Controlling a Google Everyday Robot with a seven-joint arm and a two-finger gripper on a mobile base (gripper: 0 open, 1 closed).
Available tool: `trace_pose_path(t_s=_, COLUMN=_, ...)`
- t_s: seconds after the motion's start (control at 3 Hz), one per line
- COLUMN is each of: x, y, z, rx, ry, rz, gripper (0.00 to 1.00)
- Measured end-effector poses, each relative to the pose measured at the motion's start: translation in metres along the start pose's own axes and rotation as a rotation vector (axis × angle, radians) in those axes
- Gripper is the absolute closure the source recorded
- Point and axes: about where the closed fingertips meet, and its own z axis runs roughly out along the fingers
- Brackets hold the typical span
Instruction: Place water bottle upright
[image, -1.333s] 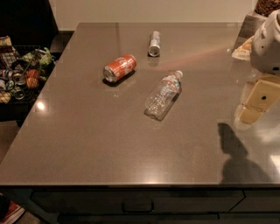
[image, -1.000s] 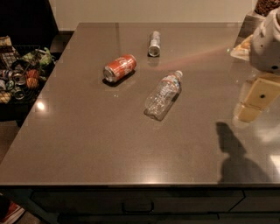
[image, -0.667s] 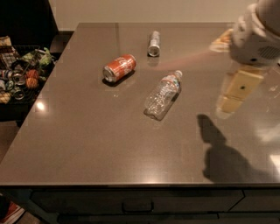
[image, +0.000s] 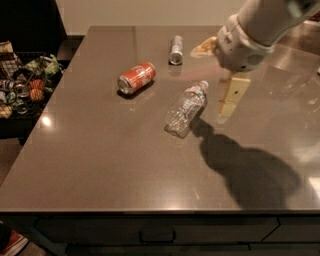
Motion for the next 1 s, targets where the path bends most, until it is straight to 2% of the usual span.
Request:
trace_pose_path(t_s=0.33, x=-0.006, y=-0.018, z=0.029, rx=-0.040, ry=0.002, rz=-0.168, gripper=0.00)
trace_pose_path(t_s=0.67, x=0.011, y=-0.041, z=0.068, rx=-0.138, ry=0.094, rz=-0.322, gripper=0.00)
trace_pose_path(t_s=1.0, x=0.036, y=-0.058, z=0.083, rx=-0.212, ry=0.178, rz=-0.389, gripper=0.00)
